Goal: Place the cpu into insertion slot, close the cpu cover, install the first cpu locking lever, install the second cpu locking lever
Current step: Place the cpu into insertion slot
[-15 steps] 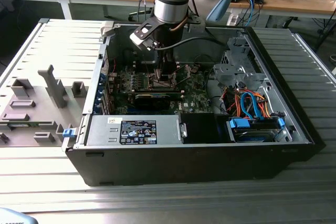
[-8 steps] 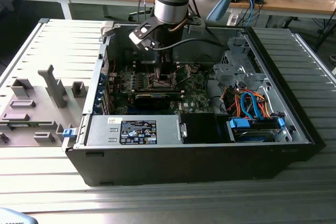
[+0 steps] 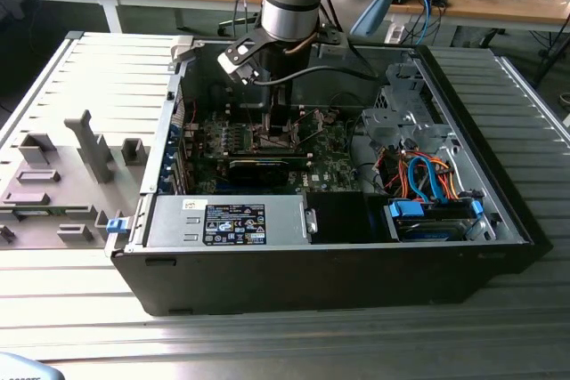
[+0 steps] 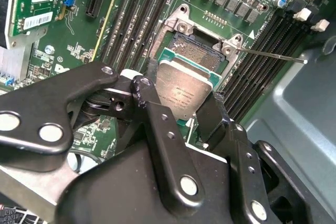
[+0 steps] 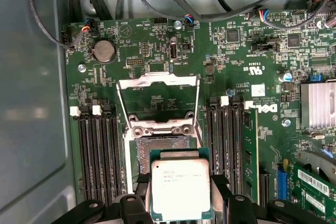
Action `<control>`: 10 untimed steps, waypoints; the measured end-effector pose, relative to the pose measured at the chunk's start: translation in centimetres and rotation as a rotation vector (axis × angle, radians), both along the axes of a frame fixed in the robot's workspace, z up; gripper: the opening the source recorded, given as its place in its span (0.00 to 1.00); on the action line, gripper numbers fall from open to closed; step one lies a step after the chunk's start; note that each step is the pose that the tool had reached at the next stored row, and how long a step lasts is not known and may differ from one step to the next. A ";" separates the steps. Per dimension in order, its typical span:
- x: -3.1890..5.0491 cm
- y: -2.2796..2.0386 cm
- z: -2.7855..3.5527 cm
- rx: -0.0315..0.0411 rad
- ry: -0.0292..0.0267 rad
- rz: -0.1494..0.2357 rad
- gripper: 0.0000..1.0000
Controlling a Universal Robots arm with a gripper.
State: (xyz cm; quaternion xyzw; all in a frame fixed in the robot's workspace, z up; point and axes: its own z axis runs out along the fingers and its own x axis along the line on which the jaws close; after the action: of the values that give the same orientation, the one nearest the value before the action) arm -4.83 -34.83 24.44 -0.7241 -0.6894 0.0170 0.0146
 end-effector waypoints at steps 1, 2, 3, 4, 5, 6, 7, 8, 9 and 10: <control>0.00 0.00 0.00 0.0000 0.0000 0.000 0.55; 0.00 0.00 0.00 0.0000 0.0000 0.000 0.55; 0.00 0.00 0.00 0.0000 0.0000 0.000 0.55; 0.00 0.00 0.00 0.0000 0.0000 0.000 0.55; 0.00 0.00 -0.02 0.0000 -0.0001 0.000 0.55; 0.00 0.00 -0.03 0.0000 0.0000 0.000 0.55; 0.00 0.01 -0.05 0.0000 -0.0001 0.000 0.55; 0.01 0.03 -0.07 0.0002 -0.0001 0.000 0.55; 0.00 0.05 -0.09 0.0003 -0.0001 0.000 0.55; 0.00 0.06 -0.10 0.0001 -0.0001 0.000 0.55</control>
State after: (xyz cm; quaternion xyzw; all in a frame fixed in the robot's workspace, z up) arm -4.83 -34.77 24.34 -0.7239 -0.6895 0.0169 0.0146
